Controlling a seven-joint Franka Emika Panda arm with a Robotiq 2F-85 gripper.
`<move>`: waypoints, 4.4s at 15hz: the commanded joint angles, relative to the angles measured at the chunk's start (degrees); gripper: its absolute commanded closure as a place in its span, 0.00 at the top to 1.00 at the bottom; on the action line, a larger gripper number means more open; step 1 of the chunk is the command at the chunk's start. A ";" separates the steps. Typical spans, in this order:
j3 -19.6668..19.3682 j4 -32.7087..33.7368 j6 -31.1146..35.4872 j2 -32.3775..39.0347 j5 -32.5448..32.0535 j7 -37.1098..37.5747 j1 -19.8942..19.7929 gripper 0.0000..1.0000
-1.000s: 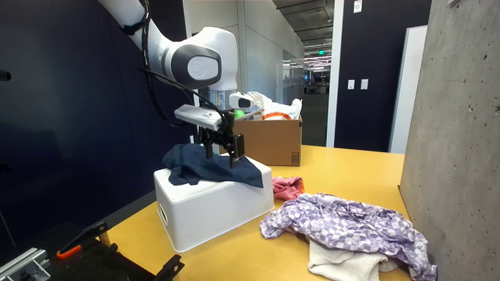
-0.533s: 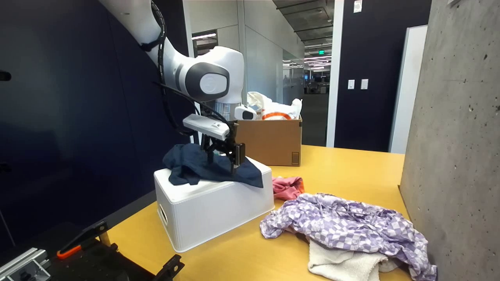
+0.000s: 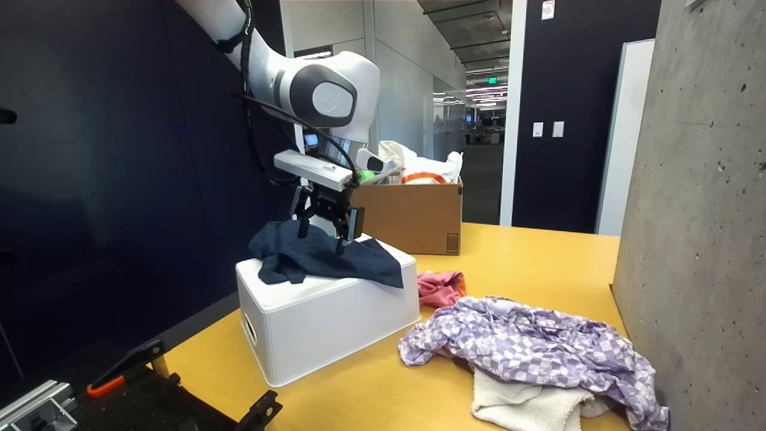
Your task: Remove the purple clothing from the top of the container then put the dark blue shirt on top of the container.
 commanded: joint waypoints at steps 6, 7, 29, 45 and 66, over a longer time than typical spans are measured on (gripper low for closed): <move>-1.16 -3.11 1.71 -2.89 -10.33 -2.90 2.68 1.00; -1.22 -3.63 2.70 -3.10 -12.88 -2.56 3.42 1.00; 0.45 6.72 25.21 12.11 -25.29 -9.52 4.68 0.27; -5.35 26.13 20.14 22.03 -27.49 -8.91 1.75 0.00; -2.16 -10.70 19.83 -10.09 -26.26 12.05 12.03 1.00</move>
